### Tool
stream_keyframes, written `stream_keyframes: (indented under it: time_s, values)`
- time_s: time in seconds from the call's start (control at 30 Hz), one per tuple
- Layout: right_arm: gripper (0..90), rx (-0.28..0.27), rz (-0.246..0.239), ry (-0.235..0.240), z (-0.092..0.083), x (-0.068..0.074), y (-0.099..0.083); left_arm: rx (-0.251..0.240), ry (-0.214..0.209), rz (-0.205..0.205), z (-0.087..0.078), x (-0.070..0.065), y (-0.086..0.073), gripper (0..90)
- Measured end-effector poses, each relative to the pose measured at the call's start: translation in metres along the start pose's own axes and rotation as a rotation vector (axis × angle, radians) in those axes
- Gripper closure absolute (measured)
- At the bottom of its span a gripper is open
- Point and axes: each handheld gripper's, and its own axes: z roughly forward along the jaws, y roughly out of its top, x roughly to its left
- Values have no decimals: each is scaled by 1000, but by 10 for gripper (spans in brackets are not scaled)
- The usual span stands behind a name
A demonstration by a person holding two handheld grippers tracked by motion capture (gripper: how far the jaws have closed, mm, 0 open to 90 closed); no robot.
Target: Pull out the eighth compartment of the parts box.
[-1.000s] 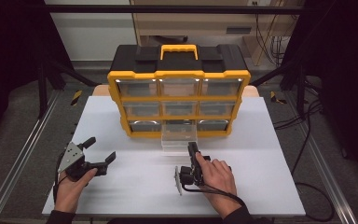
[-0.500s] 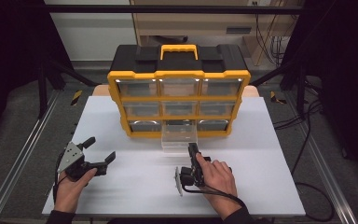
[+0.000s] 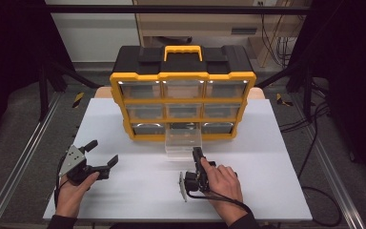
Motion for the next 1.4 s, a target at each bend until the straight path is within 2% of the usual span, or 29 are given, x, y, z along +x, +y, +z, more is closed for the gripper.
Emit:
stream_keyframes:
  time_s: [0.23,0.33,0.43,0.53,0.6,0.7,0.73,0.77,0.9,1.0,1.07,1.23,1.27,1.3,1.37,1.4]
  values:
    - [749,-1,11,1,0,0,0,1,0,-1,0,0,0,27]
    - [652,5,47,6,0,-1,1,-1,-2,0,0,0,0,28]
    - [498,23,81,16,0,-2,1,0,-2,-1,0,0,0,27]
    - [434,32,112,32,-1,-5,-2,-2,-1,-3,0,0,0,27]
    - [388,41,161,47,-3,-7,-4,-2,-1,-5,0,1,0,27]
    - [361,49,204,66,-4,-11,-7,-3,1,-5,0,1,0,27]
    - [348,49,236,78,-4,-12,-8,-3,1,-5,0,1,0,27]
    - [341,47,240,87,-4,-14,-10,-4,1,-4,0,1,0,27]
    - [294,56,337,119,-6,-21,-16,-2,1,2,0,0,0,27]
    - [272,18,425,172,-10,-26,-23,0,7,12,0,0,0,27]
    - [256,23,480,200,-11,-27,-28,1,8,11,-1,1,0,27]
    - [246,31,584,255,-10,-32,-42,12,20,23,-1,0,0,27]
    - [246,31,584,255,-10,-32,-42,12,20,23,-1,0,0,27]
    - [233,29,647,293,-8,-32,-47,12,22,27,-1,0,1,27]
    - [222,32,685,325,-7,-32,-51,14,24,31,-1,-1,1,27]
    - [222,32,685,325,-7,-32,-51,14,24,31,-1,-1,1,27]
